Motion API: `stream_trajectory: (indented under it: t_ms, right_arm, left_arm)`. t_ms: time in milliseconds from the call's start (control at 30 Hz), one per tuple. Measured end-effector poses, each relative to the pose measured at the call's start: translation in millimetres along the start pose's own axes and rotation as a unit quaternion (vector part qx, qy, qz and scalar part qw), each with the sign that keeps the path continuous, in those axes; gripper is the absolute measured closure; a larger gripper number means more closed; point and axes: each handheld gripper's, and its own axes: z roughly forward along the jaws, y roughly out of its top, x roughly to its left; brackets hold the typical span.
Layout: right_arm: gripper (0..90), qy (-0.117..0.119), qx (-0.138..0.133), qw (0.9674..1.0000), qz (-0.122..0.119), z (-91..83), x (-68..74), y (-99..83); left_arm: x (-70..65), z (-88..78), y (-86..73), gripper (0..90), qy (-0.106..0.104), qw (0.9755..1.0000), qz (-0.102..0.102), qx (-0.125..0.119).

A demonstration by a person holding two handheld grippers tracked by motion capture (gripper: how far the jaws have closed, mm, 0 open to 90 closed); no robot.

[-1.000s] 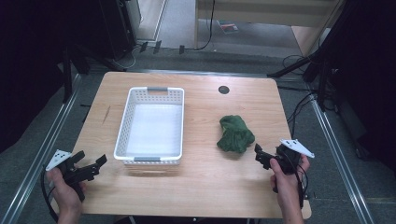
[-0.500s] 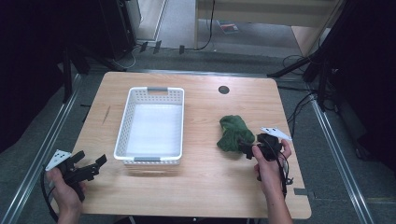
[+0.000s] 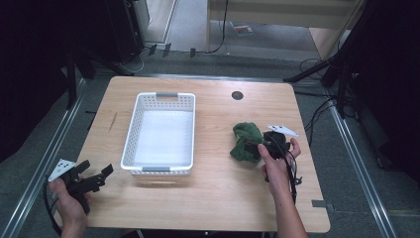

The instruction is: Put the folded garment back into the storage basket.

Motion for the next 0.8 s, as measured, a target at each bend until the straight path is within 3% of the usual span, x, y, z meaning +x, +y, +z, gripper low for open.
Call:
stream_trajectory:
  t_ms: [200,400,800]
  right_arm:
    - [0.0,-0.007,0.012,0.9998,-0.013,11.1,6.5,3.9]
    - [0.0,-0.011,0.015,0.9998,-0.012,20.0,10.5,8.1]
    - [0.0,-0.022,0.047,0.9986,-0.009,43.6,9.9,0.5]
  left_arm:
    - [0.1,0.1,0.0,0.6,0.0,1.0,-0.001,0.0]
    - [0.4,-0.1,-0.1,0.5,-0.002,1.0,-0.002,-0.001]
    - [0.6,-0.1,-0.1,0.6,-0.002,1.0,-0.003,-0.001]
